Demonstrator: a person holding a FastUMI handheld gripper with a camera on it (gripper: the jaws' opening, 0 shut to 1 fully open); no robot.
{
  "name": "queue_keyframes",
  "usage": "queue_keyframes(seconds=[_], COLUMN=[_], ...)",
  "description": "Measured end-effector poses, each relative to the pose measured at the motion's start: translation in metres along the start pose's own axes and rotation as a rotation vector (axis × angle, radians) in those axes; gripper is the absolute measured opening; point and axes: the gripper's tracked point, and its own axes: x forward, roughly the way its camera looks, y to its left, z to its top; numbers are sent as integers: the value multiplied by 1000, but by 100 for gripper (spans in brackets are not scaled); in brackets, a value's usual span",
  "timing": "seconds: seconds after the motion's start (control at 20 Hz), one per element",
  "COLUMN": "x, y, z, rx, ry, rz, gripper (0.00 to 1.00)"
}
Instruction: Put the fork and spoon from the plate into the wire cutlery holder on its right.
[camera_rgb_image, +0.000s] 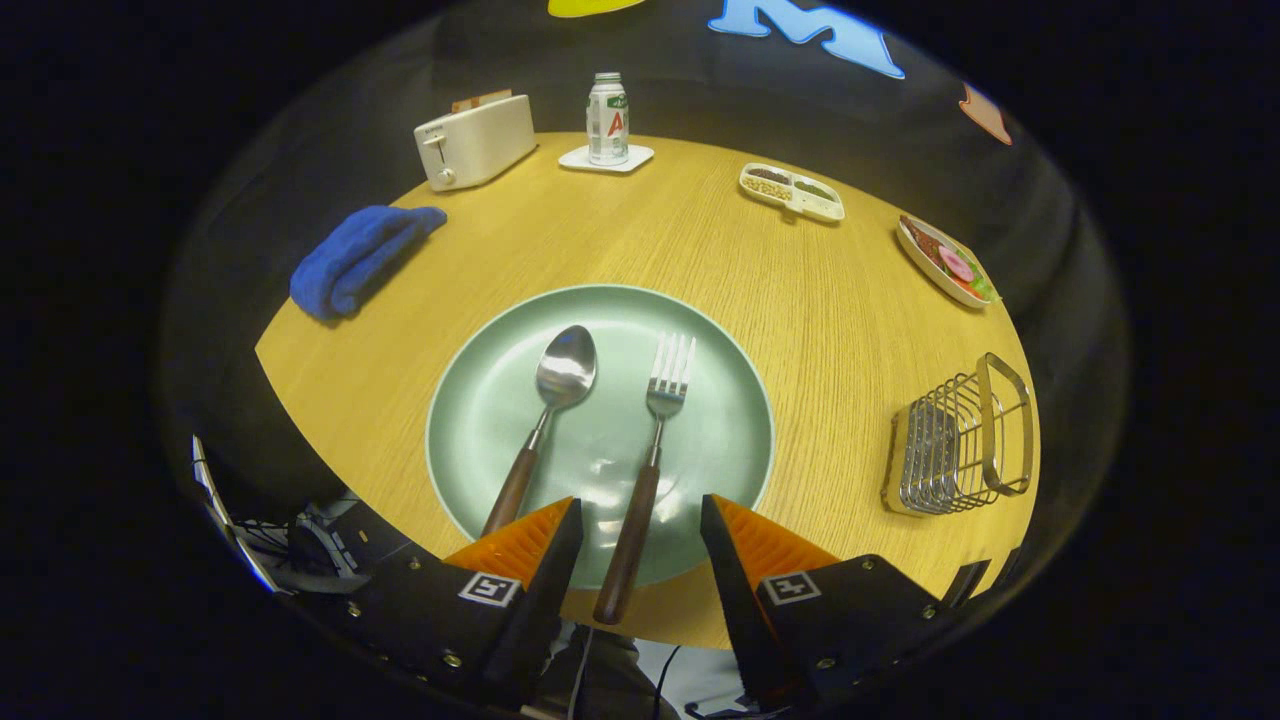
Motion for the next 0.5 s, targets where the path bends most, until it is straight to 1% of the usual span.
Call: queue_keyframes(seconds=[0.05,0.15,0.25,0.3,0.35,0.45,0.5], x=[1,3,4,5,5,7,3], y=[-3,4,3,3,4,1,-8], z=[-2,-6,-8,-8,-9,-7,10], rx=[-3,26,39,43,45,24,22], ry=[20,50,85,97,110,122,133], rz=[-10,34,31,37,42,20,-27], gripper=[64,45,45,42,29,28,27])
